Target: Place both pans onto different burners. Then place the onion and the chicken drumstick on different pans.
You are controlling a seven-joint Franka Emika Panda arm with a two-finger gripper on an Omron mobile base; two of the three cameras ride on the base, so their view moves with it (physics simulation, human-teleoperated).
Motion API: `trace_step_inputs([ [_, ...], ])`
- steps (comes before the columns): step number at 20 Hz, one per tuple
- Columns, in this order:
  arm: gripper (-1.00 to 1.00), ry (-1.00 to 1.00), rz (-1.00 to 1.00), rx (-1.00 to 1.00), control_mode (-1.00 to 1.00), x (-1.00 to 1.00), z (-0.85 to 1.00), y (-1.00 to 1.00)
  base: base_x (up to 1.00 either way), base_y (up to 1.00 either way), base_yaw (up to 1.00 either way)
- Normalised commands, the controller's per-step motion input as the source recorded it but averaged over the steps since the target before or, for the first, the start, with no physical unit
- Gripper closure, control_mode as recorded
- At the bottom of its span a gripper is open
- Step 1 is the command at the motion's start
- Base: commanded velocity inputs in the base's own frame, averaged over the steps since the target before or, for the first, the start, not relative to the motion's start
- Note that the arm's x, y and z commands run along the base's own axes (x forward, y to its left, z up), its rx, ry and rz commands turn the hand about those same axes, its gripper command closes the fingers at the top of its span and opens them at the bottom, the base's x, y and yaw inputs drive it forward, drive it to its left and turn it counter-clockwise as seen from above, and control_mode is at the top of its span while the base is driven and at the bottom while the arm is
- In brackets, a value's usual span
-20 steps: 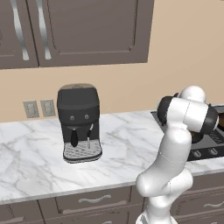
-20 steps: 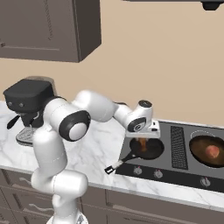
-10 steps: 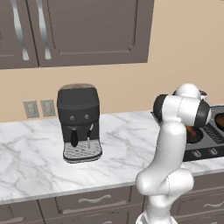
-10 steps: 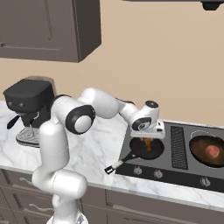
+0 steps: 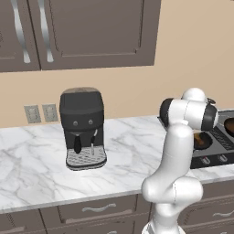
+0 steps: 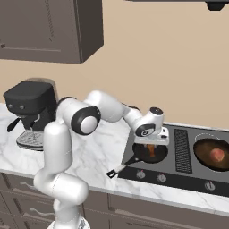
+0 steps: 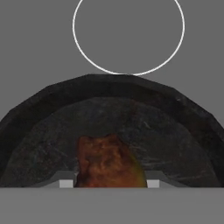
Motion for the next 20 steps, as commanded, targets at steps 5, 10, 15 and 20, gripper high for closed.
trace_step_inputs([
  [5, 1.00, 0.01, 0.00, 0.00, -1.00, 0.00, -0.10, 0.00, 0.00, 0.00, 0.00],
  [10, -1.00, 0.00, 0.00, 0.00, -1.00, 0.00, 0.00, 0.00, 0.00, 0.00, 0.00],
  [15, -1.00, 0.00, 0.00, 0.00, -1.00, 0.00, 0.00, 0.00, 0.00, 0.00, 0.00],
  [20, -1.00, -0.01, 0.00, 0.00, -1.00, 0.00, 0.37, -0.01, 0.00, 0.00, 0.00],
])
